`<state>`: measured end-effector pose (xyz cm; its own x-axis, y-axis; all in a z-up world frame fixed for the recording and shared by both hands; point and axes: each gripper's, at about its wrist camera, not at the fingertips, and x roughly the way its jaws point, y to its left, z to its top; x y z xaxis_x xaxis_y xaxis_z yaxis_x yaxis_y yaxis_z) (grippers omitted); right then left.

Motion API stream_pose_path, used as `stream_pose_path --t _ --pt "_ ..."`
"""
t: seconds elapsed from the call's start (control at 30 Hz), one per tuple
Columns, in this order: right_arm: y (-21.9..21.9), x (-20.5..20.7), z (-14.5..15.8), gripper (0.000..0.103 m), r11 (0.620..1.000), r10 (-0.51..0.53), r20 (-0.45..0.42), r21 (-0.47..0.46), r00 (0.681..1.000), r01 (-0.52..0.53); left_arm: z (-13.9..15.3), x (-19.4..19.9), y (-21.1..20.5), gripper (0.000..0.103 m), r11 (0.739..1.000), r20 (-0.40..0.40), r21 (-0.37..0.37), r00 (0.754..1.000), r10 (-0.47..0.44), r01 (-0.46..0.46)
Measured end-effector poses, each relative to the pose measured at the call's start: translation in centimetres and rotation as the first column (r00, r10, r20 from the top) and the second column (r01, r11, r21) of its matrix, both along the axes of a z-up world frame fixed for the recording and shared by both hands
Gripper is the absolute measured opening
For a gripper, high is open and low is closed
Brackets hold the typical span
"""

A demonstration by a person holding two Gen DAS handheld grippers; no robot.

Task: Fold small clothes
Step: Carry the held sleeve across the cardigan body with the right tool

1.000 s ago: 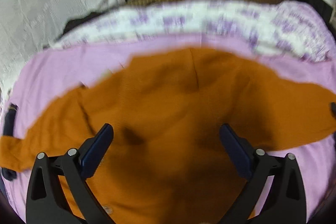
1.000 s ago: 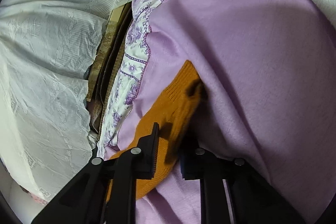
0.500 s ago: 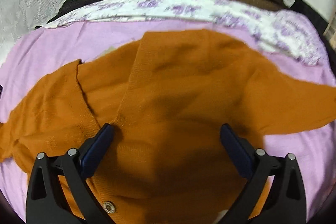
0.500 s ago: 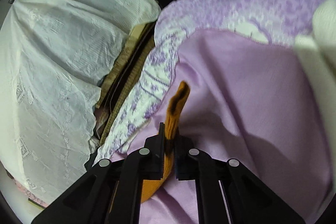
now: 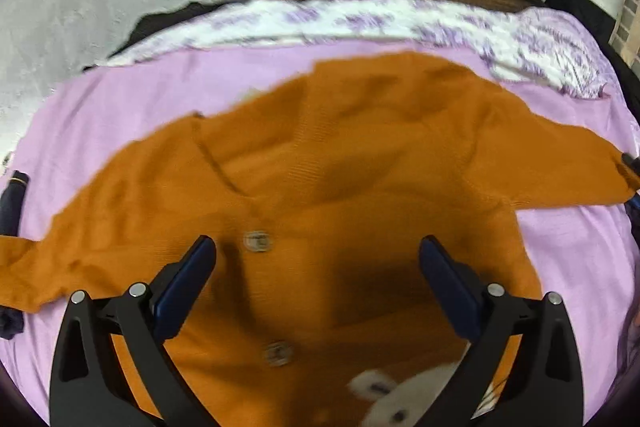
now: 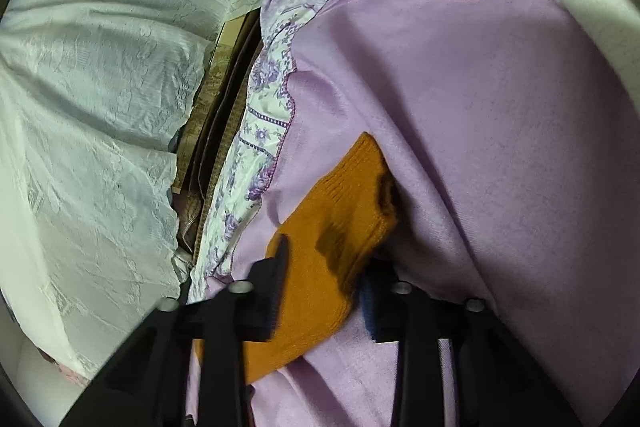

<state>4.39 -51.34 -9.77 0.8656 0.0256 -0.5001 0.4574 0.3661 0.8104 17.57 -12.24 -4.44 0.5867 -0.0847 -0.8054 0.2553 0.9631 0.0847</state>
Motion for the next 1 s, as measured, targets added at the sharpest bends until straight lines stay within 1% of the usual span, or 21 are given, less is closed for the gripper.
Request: stream_pose_path --t 0.03,0.13,0.2,0.27,0.33,0.43,0.47,0.57,0.67,0.7,0.77,0.83,0.93,1.0 --pt "0.0 0.1 -0.2 0.006 1.000 0.008 -0.008 0.005 1.000 -0.008 0.4 -0.3 0.6 0.099 1.000 0.015 -0.005 1.000 0.002 -0.002" --pt "0.2 0.3 -0.1 0.006 1.000 0.014 -0.018 -0.003 1.000 -0.014 1.4 -1.3 2.8 0.099 1.000 0.058 0.020 0.998 0.022 -0.023" --pt "0.5 0.1 0.8 0.006 0.999 0.007 -0.020 -0.054 1.000 -0.008 1.8 -1.7 4.4 0.099 0.998 0.078 0.047 0.996 0.039 -0.042" --pt "0.8 -0.3 1.8 0.006 0.995 -0.005 -0.006 -0.101 1.000 0.005 1.7 -1.7 6.3 0.099 0.996 0.082 0.064 0.995 0.063 -0.068" --pt "1.0 -0.6 2.6 0.006 0.992 -0.009 0.009 -0.122 1.000 0.010 1.2 -1.3 7.6 0.099 0.993 0.062 0.059 0.994 0.095 -0.099" --pt "1.4 -1.3 3.4 0.006 0.991 -0.013 0.024 -0.135 1.000 0.016 -0.3 -0.3 9.1 0.099 0.992 -0.017 0.011 0.992 0.129 -0.128" --pt "1.4 -1.5 3.5 0.006 0.990 -0.016 0.024 -0.137 1.000 0.019 -0.8 -0.2 9.2 0.099 0.991 -0.028 0.008 0.991 0.133 -0.132" --pt "0.9 -1.8 2.8 0.006 0.990 -0.027 -0.014 -0.137 1.000 0.025 -2.0 -0.5 9.5 0.099 0.991 -0.044 0.016 0.990 0.137 -0.136" --pt "0.8 -1.5 1.6 0.006 0.994 -0.030 -0.042 -0.103 0.999 0.025 -1.5 -0.5 10.0 0.099 0.992 -0.042 -0.006 0.991 0.126 -0.126" --pt "1.0 -1.5 1.6 0.006 0.995 -0.024 -0.040 -0.102 0.999 0.019 -0.9 -0.6 10.5 0.099 0.992 -0.031 -0.018 0.991 0.128 -0.129" --pt "1.5 -1.4 2.5 0.006 0.991 -0.013 -0.018 -0.130 1.000 0.011 0.0 -0.7 11.8 0.099 0.989 -0.007 -0.030 0.990 0.143 -0.143" --pt "2.4 -1.3 4.1 0.006 0.984 0.007 0.009 -0.179 1.000 -0.005 0.4 -0.9 13.1 0.099 0.987 0.018 -0.022 0.987 0.159 -0.158" --pt "4.0 -0.8 6.2 0.006 0.970 0.044 0.033 -0.241 0.998 -0.035 0.7 -1.5 16.0 0.099 0.981 0.086 0.012 0.978 0.191 -0.193" --pt "4.9 -0.3 7.3 0.006 0.960 0.062 0.038 -0.274 0.997 -0.049 0.4 -2.2 18.1 0.099 0.976 0.121 0.007 0.969 0.215 -0.218"
